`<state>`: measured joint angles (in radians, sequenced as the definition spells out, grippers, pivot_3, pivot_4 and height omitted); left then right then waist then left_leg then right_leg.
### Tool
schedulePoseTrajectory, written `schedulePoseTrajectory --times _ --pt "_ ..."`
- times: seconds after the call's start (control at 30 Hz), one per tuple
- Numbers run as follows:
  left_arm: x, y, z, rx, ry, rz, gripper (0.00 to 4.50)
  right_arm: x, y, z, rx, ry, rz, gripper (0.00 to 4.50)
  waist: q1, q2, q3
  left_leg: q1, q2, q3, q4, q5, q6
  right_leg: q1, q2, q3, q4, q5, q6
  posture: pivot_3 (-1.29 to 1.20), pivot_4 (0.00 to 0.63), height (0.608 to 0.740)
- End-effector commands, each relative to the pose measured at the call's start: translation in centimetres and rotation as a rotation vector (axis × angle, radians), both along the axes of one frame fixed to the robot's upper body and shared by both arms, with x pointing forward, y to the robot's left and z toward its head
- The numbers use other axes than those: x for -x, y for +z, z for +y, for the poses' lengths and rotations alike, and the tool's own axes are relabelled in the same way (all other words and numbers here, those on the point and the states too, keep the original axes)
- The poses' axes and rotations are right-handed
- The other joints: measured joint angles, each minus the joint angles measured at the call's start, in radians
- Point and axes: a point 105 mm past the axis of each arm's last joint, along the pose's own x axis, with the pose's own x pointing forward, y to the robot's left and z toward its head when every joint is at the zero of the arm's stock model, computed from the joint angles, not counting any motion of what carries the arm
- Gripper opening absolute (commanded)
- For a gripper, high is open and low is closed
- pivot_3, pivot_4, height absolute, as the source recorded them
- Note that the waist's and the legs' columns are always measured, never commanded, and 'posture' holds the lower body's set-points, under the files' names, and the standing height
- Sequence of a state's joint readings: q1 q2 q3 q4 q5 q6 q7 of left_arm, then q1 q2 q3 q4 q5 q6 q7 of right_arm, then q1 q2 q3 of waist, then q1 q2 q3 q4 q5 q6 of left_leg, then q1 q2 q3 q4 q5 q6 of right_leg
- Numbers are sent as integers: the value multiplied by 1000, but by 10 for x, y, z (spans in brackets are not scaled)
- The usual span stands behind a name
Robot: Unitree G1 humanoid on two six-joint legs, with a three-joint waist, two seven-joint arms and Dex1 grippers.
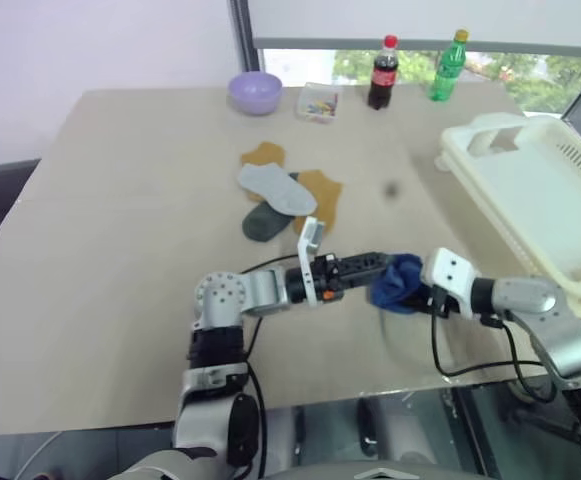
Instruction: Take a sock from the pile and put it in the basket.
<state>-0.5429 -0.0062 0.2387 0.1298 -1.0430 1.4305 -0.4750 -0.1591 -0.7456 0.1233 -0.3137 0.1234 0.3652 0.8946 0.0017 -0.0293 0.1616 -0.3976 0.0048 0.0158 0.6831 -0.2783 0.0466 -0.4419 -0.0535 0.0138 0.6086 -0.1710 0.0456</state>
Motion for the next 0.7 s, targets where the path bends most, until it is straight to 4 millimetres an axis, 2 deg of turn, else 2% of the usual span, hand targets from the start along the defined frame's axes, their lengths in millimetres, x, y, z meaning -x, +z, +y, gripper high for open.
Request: schedulePoseTrajectory --times 0.03,0.13,0.27,0.37,0.5,0.7 --pt "1 10 -14 37 -34 -29 4059 5 23 -13 -7 -62 -72 4457 10 0 0 0 0 0 0 0 0 0 0 0 0 0 0 0 150 735" --pt "3 7 -20 32 -51 -22 4059 17 27 -26 -16 -116 -35 4457 14 0 0 -1 -2 -1 0 0 0 -1 0 -1 0 0 0 0 150 735" --pt "4 0 -24 18 -67 -11 4059 26 41 -25 -180 -189 31 4457 11 0 0 -1 -1 0 1 0 1 -1 0 -1 0 0 0 0 150 735" --pt "3 1 -25 25 -73 -12 4059 21 45 -15 -253 -218 41 4457 11 0 0 0 0 0 1 0 1 -1 1 -1 0 -1 2 0 150 735" --pt "2 3 -27 28 -76 -19 4059 6 34 -7 -211 -269 25 4457 10 0 0 0 0 0 1 0 1 -1 2 -1 2 -2 3 0 150 735" --pt "4 15 -21 74 -82 -66 4059 -12 21 -25 -226 -417 58 4457 13 0 0 -1 -1 0 1 0 1 -1 0 0 0 0 0 0 150 735"
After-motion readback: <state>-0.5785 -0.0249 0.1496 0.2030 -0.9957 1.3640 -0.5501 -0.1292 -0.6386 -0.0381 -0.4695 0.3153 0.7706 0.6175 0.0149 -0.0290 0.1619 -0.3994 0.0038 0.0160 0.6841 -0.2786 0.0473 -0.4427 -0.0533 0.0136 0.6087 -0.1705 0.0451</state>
